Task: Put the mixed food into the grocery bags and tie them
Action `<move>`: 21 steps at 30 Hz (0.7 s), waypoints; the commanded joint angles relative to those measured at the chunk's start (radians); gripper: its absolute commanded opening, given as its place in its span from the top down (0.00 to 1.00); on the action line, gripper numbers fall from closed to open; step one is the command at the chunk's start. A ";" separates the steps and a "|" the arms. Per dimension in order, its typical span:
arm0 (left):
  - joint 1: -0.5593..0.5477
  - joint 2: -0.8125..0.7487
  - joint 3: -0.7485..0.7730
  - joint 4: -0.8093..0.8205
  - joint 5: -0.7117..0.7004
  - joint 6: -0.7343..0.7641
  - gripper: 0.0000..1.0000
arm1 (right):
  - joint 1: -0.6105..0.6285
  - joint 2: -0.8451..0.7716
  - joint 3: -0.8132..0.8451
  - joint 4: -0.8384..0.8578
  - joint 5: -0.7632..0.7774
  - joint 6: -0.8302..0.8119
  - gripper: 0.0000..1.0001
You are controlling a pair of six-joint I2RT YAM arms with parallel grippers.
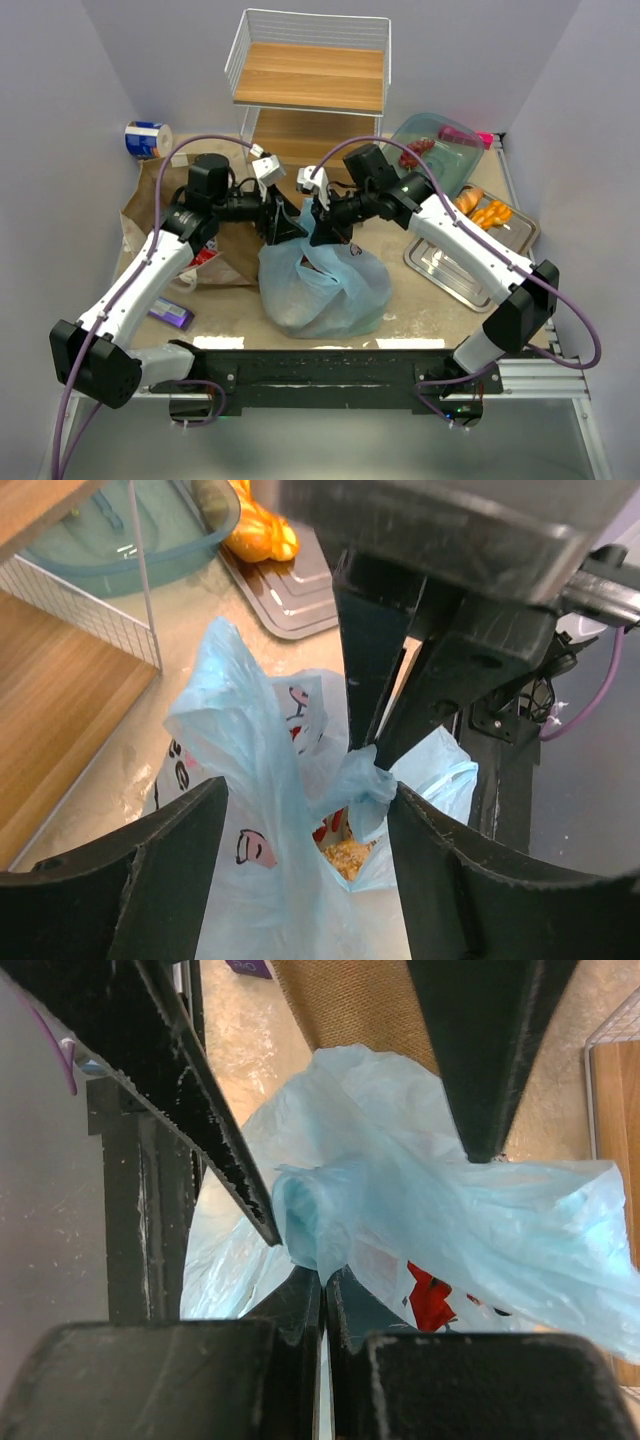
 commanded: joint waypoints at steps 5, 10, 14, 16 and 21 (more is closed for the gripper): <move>0.006 -0.001 -0.060 0.161 0.079 -0.068 0.56 | 0.009 -0.018 0.033 -0.016 0.026 -0.029 1.00; 0.006 -0.016 -0.094 0.176 0.082 -0.048 0.87 | 0.008 -0.064 -0.001 0.008 0.028 -0.023 1.00; 0.006 -0.060 -0.137 0.242 0.042 -0.054 1.00 | -0.004 -0.124 -0.048 0.024 0.035 -0.006 0.68; 0.007 -0.083 -0.157 0.260 0.029 -0.047 1.00 | -0.039 -0.191 -0.105 0.076 0.025 0.041 0.54; 0.010 -0.131 -0.207 0.335 0.043 -0.050 1.00 | -0.187 -0.312 -0.199 0.284 -0.046 0.219 0.25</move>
